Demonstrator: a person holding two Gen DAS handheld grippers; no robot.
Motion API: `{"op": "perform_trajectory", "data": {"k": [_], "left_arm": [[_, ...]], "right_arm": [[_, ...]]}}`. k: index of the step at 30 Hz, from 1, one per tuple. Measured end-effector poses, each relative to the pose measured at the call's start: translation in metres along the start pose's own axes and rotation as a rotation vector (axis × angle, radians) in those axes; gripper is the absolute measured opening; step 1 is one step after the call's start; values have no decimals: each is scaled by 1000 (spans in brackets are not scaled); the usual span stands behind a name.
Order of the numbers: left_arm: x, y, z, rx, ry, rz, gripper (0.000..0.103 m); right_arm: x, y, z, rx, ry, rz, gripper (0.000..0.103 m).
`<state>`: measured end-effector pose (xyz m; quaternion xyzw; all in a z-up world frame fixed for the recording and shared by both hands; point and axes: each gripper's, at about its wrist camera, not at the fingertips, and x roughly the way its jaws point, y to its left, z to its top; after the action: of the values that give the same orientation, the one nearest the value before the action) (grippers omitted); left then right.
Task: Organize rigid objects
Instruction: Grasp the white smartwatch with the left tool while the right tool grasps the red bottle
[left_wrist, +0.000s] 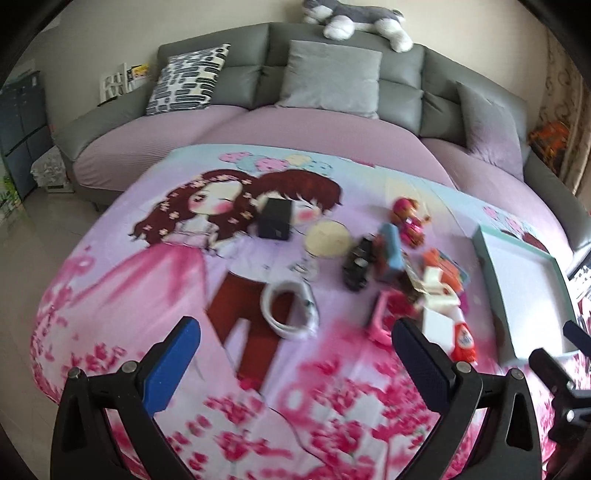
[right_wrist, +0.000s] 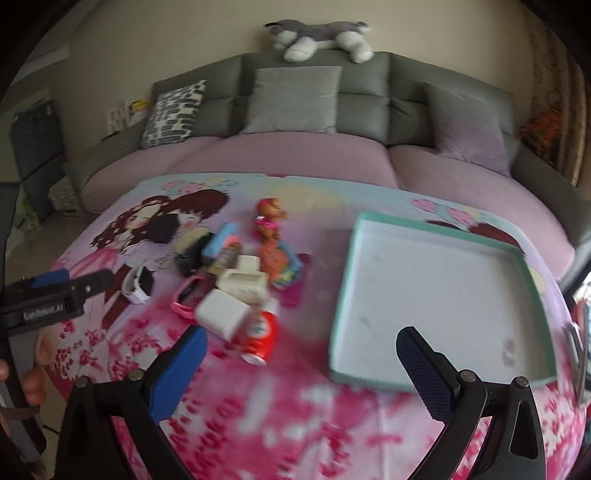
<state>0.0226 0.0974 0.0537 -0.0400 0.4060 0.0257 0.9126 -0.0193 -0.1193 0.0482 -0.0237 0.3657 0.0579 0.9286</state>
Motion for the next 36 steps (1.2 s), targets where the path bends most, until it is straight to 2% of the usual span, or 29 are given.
{"op": "perform_trajectory", "data": {"k": [4,6,10,16,19,23,24,25,27,29,31,34,36], "left_arm": [[9,12,5,-23,11,19,103],[18,14,5,-28,29,23,103],[35,10,4,-19,58,31,103],[63,4,5,-4,97,39,103],[71,3,7,-5,98,37,103],[78,0,9,4,95,34,101],[79,-1,9,9,95,34,98],[81,-2,9,13,99,32,90],[87,-3,9,17,125,20,82],[91,-4,8,17,135,17,80],[94,-5,7,23,140,23,66],[101,-4,5,24,178,23,58],[105,-4,3,27,194,35,53]], "right_arm": [[18,23,5,-28,21,66,103],[28,30,5,-41,38,82,99],[51,27,1,-22,89,86,96],[74,18,-5,12,148,84,84],[81,15,-7,21,163,70,76],[90,12,-9,29,188,50,55],[92,12,-9,31,197,50,54],[94,11,-10,34,202,50,53],[97,12,-11,33,212,47,47],[100,13,-12,32,219,39,41],[102,14,-12,34,225,47,38],[105,18,-12,32,234,54,31],[106,19,-12,34,235,47,30]]}}
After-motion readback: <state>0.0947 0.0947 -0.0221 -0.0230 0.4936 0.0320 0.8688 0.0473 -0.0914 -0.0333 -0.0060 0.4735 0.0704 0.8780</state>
